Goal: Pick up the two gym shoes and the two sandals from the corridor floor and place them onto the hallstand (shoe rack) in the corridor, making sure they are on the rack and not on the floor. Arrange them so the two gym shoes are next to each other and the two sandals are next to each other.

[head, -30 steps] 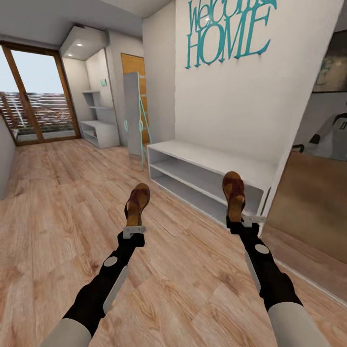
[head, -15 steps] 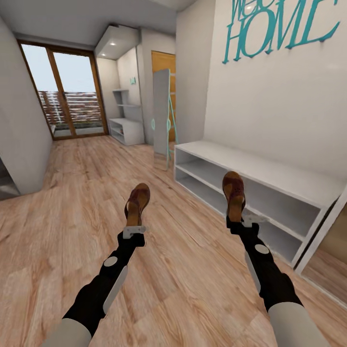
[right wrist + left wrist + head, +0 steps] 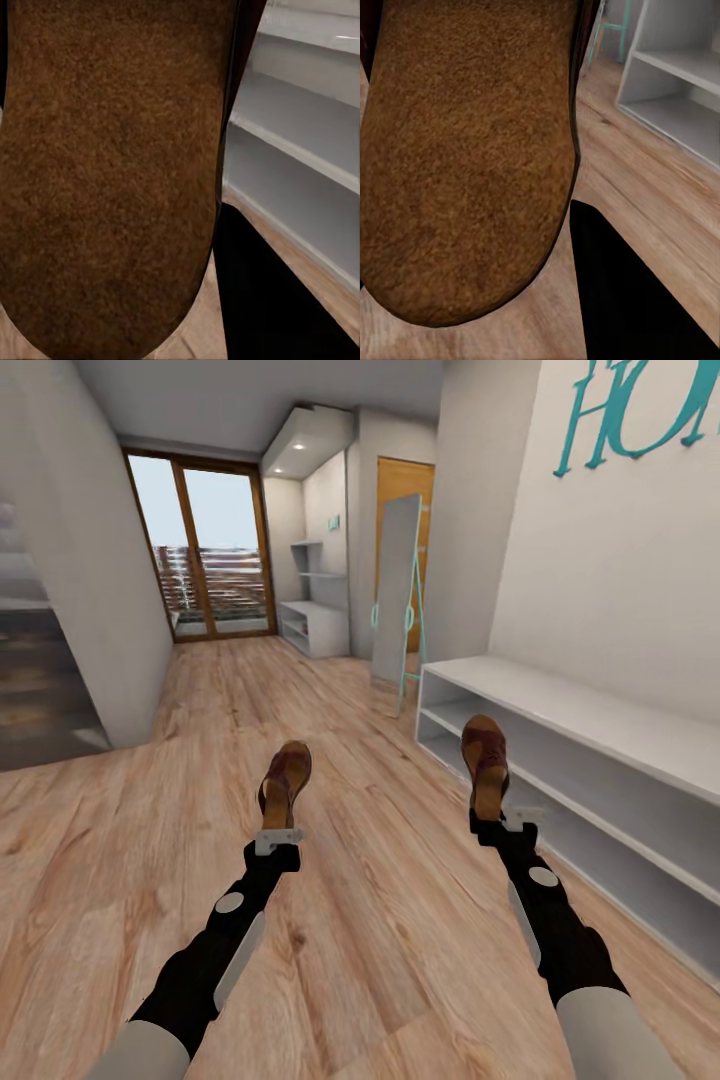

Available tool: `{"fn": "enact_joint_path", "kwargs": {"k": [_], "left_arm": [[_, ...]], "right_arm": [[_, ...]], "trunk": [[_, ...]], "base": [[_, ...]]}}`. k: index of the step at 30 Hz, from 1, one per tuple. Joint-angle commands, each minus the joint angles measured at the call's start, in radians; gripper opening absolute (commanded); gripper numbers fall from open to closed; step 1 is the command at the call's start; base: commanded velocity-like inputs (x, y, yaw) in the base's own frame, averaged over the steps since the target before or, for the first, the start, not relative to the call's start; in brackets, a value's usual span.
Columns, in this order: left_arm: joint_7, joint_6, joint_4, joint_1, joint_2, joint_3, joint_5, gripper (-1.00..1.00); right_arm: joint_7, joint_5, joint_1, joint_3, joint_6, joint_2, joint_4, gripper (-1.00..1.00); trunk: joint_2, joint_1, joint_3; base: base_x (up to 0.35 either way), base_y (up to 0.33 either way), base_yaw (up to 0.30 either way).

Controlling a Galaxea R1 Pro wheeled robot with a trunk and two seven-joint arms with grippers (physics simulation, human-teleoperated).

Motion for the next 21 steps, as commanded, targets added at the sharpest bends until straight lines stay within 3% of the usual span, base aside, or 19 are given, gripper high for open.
{"fn": "enact_joint_path", "kwargs": {"k": [1,21], "left_arm": [[0.006,0.005,-0.001,-0.001,0.000,-0.003,0.005,-1.00],[0.006,0.005,-0.001,-0.001,-0.003,-0.003,0.010,-1.00]], "right_arm": [[-0.002,0.007,0.000,-0.001,0.007,0.000,-0.003,-1.00],[-0.002,0.007,0.000,-0.001,0.007,0.000,-0.003,-1.00]], "trunk": [[0.000,0.000,-0.002],[0.000,0.000,-0.015]], "base": [[0.312,0.115,0.290],[0.335,0.055,0.290]]}}
